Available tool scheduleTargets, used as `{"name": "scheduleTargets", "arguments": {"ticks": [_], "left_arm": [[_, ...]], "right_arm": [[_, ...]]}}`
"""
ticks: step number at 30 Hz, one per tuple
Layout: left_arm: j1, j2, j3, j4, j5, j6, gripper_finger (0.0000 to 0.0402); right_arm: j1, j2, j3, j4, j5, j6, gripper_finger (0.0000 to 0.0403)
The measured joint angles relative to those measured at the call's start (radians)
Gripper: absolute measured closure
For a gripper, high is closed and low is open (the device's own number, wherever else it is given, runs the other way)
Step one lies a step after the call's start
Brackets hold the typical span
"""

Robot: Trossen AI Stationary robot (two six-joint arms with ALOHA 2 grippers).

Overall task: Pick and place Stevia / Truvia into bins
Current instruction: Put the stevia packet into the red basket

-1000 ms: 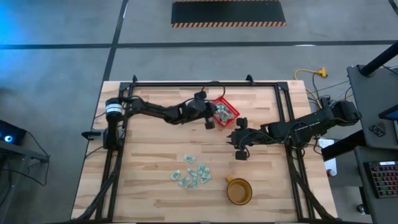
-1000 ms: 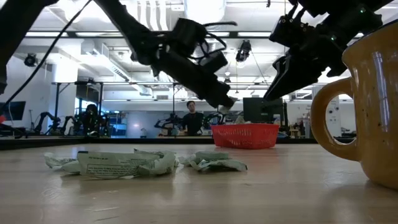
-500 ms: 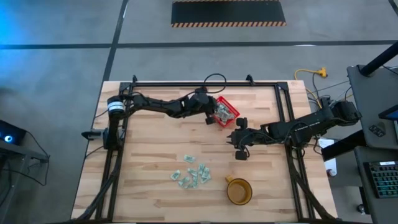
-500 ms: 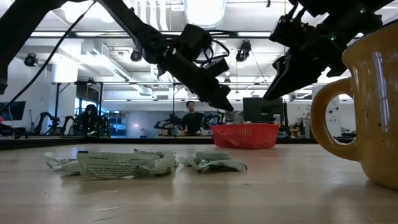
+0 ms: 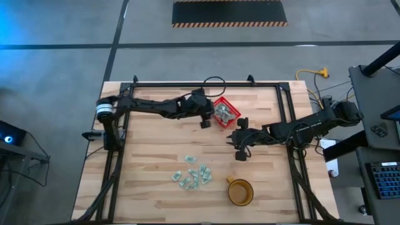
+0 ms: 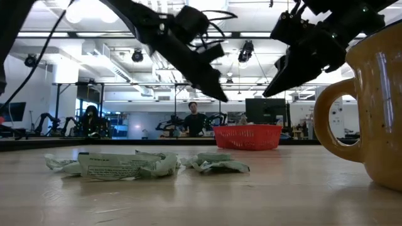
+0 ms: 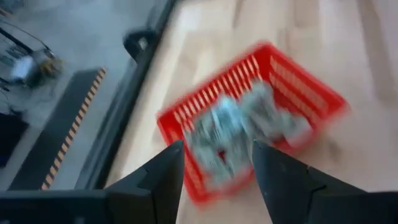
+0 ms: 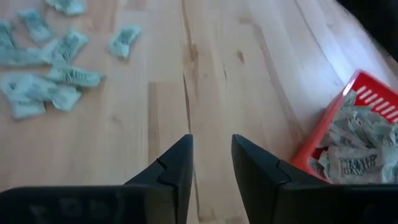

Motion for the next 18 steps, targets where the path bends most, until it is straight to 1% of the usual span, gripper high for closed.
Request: {"name": "scheduleTargets", "arguments": {"ticks": [2, 4, 6, 8, 11, 13, 15, 18], "left_arm": [[-0.019, -0.039, -0.011, -0.086, -0.002, -0.001, 0.0228], [-0.044, -0.093, -0.036, -0.189, 0.0, -0.014, 0.0228], [-0.075, -0.143, -0.075, -0.228, 0.0, -0.027, 0.0228], [-0.109, -0.201, -0.143, -0.264, 0.0, -0.028, 0.0228], [-0.173, -0.292, -0.261, -0.249, 0.0, -0.031, 0.0228], [-0.215, -0.358, -0.34, -0.249, 0.002, -0.053, 0.0228], [-0.252, -0.415, -0.412, -0.215, 0.004, -0.083, 0.0228], [-0.293, -0.498, -0.506, -0.196, -0.001, -0.123, 0.0228]], "right_arm": [[0.0, 0.001, 0.0, 0.023, -0.025, 0.009, 0.0299], [0.0, 0.014, 0.0, 0.062, -0.077, 0.004, 0.0298], [0.002, 0.04, 0.0, 0.115, -0.138, -0.017, 0.0298], [0.002, 0.085, -0.001, 0.193, -0.195, -0.053, 0.0299], [0.002, 0.171, -0.002, 0.315, -0.258, -0.115, 0.03], [0.002, 0.234, 0.002, 0.411, -0.294, -0.155, 0.0298], [0.002, 0.294, 0.005, 0.476, -0.332, -0.195, 0.0296], [0.0, 0.367, 0.051, 0.497, -0.363, -0.24, 0.0292]]}}
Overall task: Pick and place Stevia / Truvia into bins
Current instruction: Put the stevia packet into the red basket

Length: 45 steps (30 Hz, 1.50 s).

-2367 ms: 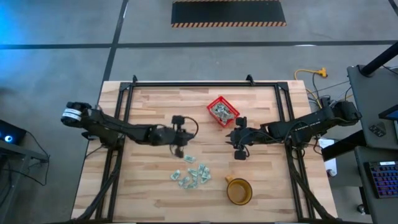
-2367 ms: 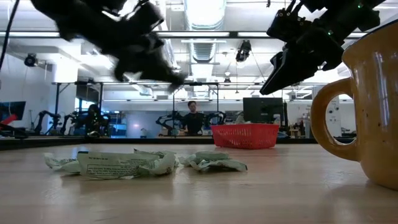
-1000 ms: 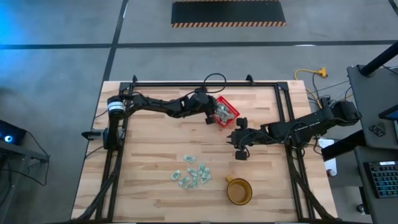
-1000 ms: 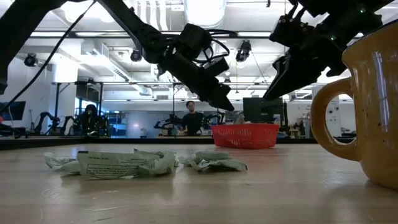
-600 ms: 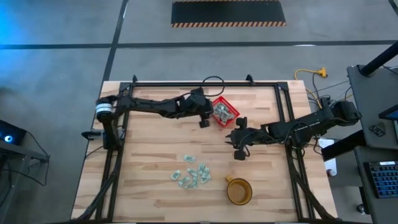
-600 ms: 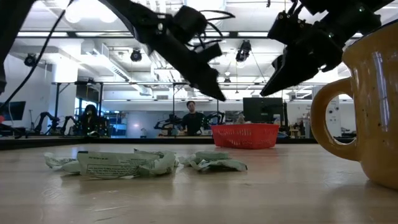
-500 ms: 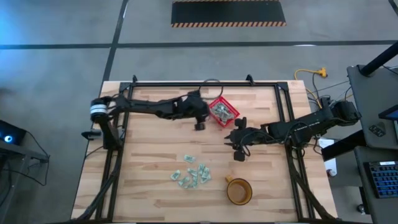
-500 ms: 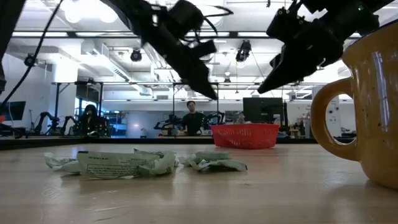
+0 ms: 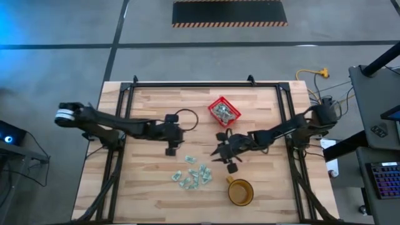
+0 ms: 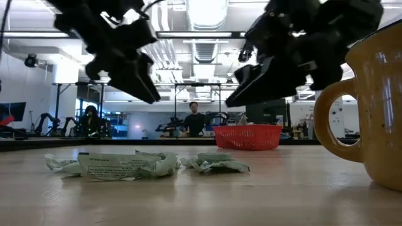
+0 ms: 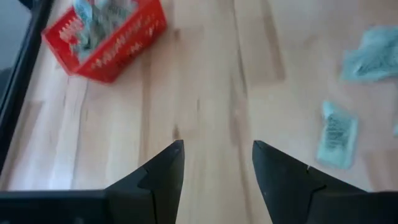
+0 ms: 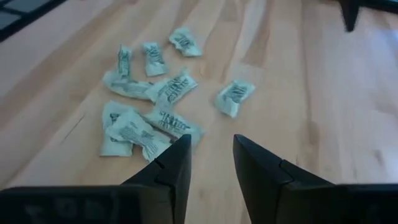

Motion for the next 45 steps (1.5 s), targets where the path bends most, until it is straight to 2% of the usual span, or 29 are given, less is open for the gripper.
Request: {"name": "scheduleTargets", "arguments": {"ticks": [6, 11, 20, 27, 32, 38, 45], "left_arm": [[-0.011, -0.153, -0.101, 0.05, -0.007, -0.009, 0.0228], [-0.011, -0.222, -0.105, 0.042, -0.007, -0.009, 0.0228], [-0.015, -0.21, -0.109, 0.018, -0.005, -0.011, 0.0228], [-0.015, -0.188, -0.104, 0.021, -0.003, -0.009, 0.0228], [-0.015, -0.189, -0.104, 0.027, -0.003, -0.009, 0.0228], [-0.015, -0.187, -0.104, 0.033, -0.003, -0.009, 0.0228], [-0.014, -0.187, -0.104, 0.034, -0.004, -0.009, 0.0228]], "right_arm": [[-0.001, 0.142, 0.14, 0.001, -0.075, -0.019, 0.0284], [-0.001, 0.231, 0.249, -0.084, -0.13, -0.018, 0.0268], [-0.001, 0.353, 0.448, -0.427, -0.135, -0.016, 0.0232], [-0.001, 0.414, 0.55, -0.539, -0.128, -0.018, 0.0226], [-0.001, 0.41, 0.549, -0.549, -0.126, -0.018, 0.0244], [-0.001, 0.388, 0.545, -0.579, -0.113, -0.029, 0.0291], [-0.002, 0.357, 0.545, -0.606, 0.012, -0.06, 0.035]]}}
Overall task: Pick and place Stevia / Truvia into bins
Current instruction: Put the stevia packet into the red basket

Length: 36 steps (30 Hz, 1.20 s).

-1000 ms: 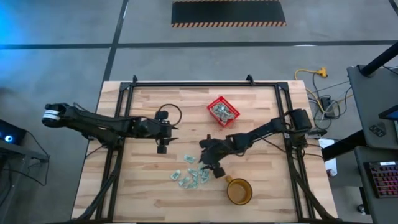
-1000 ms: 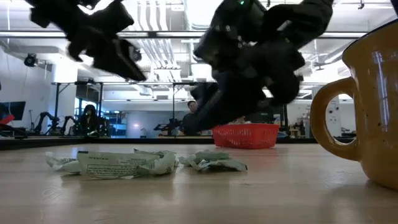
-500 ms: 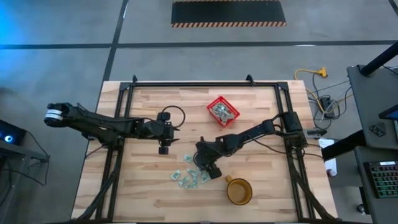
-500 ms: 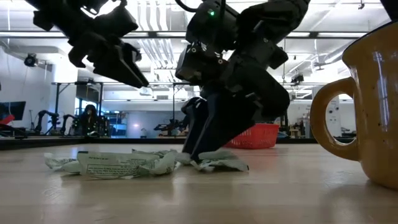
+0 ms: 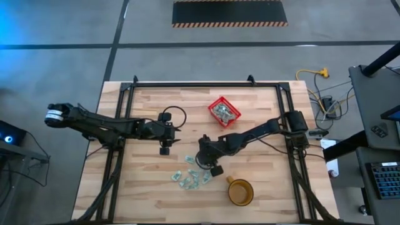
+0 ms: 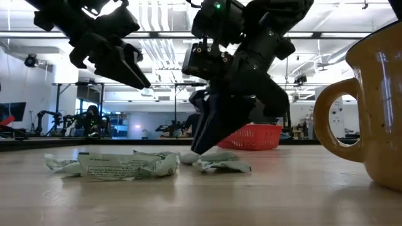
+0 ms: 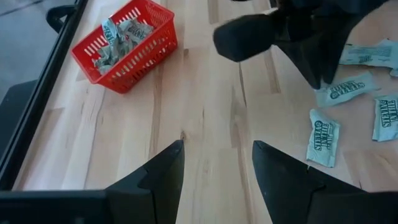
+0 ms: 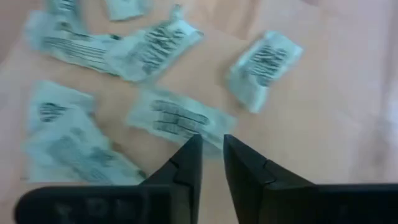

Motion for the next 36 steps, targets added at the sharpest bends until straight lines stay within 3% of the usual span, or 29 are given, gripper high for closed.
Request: {"name": "scheduleTargets", "arguments": {"ticks": [7, 12, 15, 26, 32, 36], "left_arm": [[0.0, 0.002, 0.0, 0.0, 0.0, 0.0, 0.0228], [0.0, 0.003, 0.0, -0.001, 0.0, 0.0, 0.0228], [0.0, 0.003, 0.0, 0.0, 0.0, 0.0, 0.0228], [0.0, 0.002, 0.0, 0.017, 0.0, 0.0, 0.0228], [0.0, 0.002, 0.0, 0.017, 0.0, 0.0, 0.0228], [0.0, 0.002, 0.0, 0.017, 0.0, 0.0, 0.0228]], "right_arm": [[-0.001, -0.049, 0.0, -0.015, 0.032, 0.006, 0.0383], [-0.001, -0.041, -0.003, 0.049, -0.174, 0.004, 0.0375], [0.0, -0.018, -0.004, 0.092, -0.243, 0.012, 0.0353], [-0.008, -0.002, -0.01, 0.108, -0.238, 0.022, 0.0258], [-0.011, 0.01, -0.021, 0.105, -0.088, 0.035, 0.0242], [-0.017, 0.017, -0.023, 0.107, -0.082, 0.039, 0.0241]]}}
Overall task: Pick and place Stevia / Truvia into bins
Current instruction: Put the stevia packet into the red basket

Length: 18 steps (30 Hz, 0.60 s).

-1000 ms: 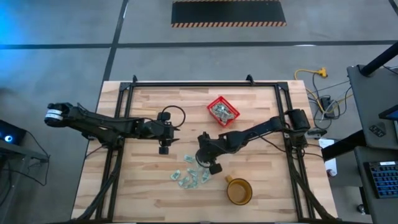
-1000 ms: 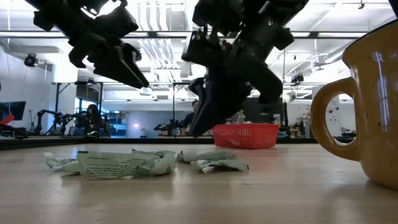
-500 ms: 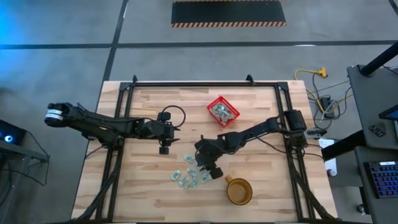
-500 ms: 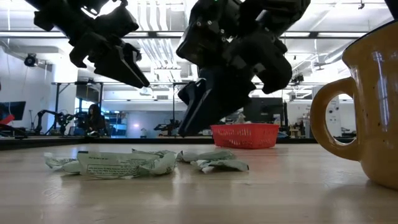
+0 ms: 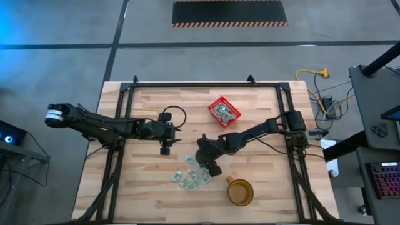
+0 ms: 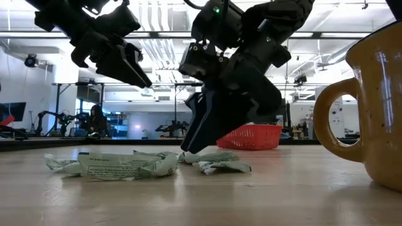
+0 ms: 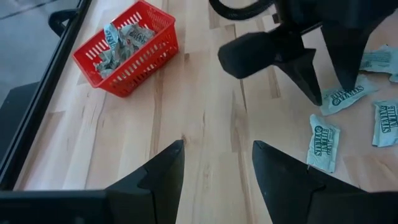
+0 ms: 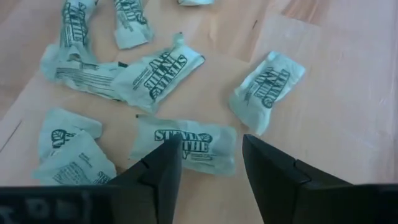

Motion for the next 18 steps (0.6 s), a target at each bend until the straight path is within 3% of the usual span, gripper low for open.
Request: {"name": "scheduleTargets", "arguments": {"ticks": [9, 18], "left_arm": [[0.0, 0.0, 0.0, 0.0, 0.0, 0.0, 0.0228], [0.0, 0.0, 0.0, 0.001, 0.0, -0.001, 0.0228]], "right_arm": [[0.0, 0.002, -0.022, 0.0, -0.002, 0.011, 0.0254], [0.0, -0.002, -0.048, 0.009, -0.001, 0.015, 0.0313]]}}
